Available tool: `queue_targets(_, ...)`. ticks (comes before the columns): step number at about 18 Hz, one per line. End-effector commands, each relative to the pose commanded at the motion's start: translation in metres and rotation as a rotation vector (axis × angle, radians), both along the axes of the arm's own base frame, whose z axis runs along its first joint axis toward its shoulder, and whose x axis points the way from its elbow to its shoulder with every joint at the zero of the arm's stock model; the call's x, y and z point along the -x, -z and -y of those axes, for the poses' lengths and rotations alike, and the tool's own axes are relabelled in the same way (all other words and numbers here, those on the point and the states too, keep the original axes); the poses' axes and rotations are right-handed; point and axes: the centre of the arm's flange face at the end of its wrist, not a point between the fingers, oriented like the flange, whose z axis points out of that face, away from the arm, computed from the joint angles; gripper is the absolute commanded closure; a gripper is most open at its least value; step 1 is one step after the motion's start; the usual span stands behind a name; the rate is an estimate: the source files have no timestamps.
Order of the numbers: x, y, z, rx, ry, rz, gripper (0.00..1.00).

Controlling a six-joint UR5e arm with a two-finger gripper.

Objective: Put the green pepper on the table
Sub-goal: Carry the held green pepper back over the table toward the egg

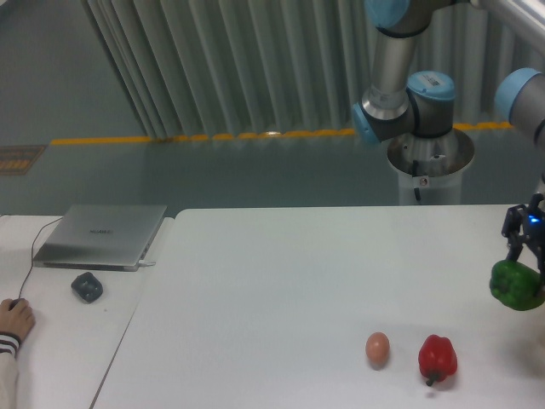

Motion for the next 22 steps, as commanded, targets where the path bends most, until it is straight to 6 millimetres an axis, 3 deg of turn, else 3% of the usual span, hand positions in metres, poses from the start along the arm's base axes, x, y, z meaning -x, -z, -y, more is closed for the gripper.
queue_targets(3, -0.01, 0.008, 0.001, 0.013, 0.006, 0.016, 0.44)
queue_targets(10, -0.057, 0.031, -0.021, 0.1, 0.058, 0.015, 0.44)
queue_targets(13, -0.064, 0.034, -0.025, 0.111, 0.052, 0.014, 0.44)
queue_targets(22, -0.117, 0.062, -0.061, 0.135, 0.03, -0.058, 0.44)
